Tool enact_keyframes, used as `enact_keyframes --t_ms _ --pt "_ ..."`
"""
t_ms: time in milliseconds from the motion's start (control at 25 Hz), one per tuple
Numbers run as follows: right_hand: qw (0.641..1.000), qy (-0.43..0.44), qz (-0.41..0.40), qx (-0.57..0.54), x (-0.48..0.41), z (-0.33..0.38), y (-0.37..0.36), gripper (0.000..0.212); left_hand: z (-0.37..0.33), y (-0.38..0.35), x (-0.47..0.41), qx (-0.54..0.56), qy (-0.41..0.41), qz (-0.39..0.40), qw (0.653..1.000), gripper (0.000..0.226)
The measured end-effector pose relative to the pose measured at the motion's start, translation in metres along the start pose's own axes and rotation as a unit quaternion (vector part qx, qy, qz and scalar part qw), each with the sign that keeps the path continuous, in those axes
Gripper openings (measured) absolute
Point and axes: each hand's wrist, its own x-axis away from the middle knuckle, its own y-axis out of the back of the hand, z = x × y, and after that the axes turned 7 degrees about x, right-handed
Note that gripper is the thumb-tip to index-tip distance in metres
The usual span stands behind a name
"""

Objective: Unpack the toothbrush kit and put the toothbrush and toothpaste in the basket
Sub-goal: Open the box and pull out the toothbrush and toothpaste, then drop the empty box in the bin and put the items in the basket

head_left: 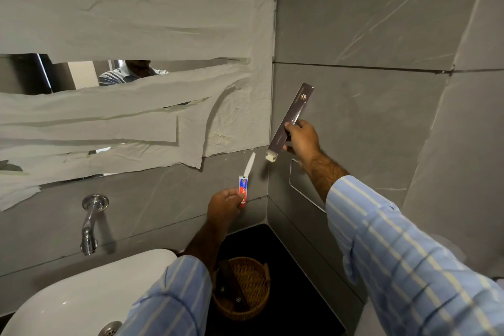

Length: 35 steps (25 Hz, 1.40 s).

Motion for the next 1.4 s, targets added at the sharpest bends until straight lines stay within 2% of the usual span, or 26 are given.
enact_keyframes --t_ms 80,240,400,480,600,720,880,1000,1120,1240,1400 --pt "0.998 -0.030 0.040 0.034 0.009 -0.016 0.002 0.020 0.000 0.000 0.000 0.030 0.018 -0.005 0.999 0.020" --pt "0.987 -0.093 0.093 0.093 0.028 -0.064 0.013 0.027 0.011 -0.006 0.009 0.070 0.055 0.011 0.996 0.021" --pt "0.971 -0.182 0.134 0.080 0.054 -0.131 0.023 0.031 0.045 -0.020 0.035 0.139 0.147 0.028 0.979 0.024" --pt "0.957 -0.229 0.155 0.092 0.070 -0.165 0.030 0.032 0.069 -0.026 0.050 0.128 0.199 0.036 0.971 0.023" --pt "0.935 -0.294 0.174 0.095 0.097 -0.221 0.044 0.029 0.109 -0.034 0.078 0.046 0.255 0.033 0.965 0.020" --pt "0.924 -0.334 0.163 0.093 0.125 -0.271 0.061 0.028 0.143 -0.044 0.106 0.028 0.299 0.055 0.952 0.020" --pt "0.899 -0.402 0.149 0.093 0.166 -0.318 0.089 0.018 0.179 -0.051 0.141 0.018 0.358 0.122 0.926 0.023" --pt "0.873 -0.430 0.156 0.169 0.197 -0.342 0.115 0.030 0.204 -0.058 0.161 -0.011 0.409 0.180 0.894 0.024" --pt "0.856 -0.458 0.159 0.182 0.226 -0.367 0.148 0.033 0.229 -0.073 0.181 -0.052 0.425 0.217 0.877 0.027" --pt "0.830 -0.514 0.121 0.182 0.253 -0.392 0.185 0.033 0.247 -0.094 0.199 -0.056 0.423 0.250 0.869 0.029" --pt "0.793 -0.565 0.070 0.216 0.287 -0.430 0.222 0.032 0.273 -0.122 0.217 -0.117 0.431 0.307 0.840 0.026"
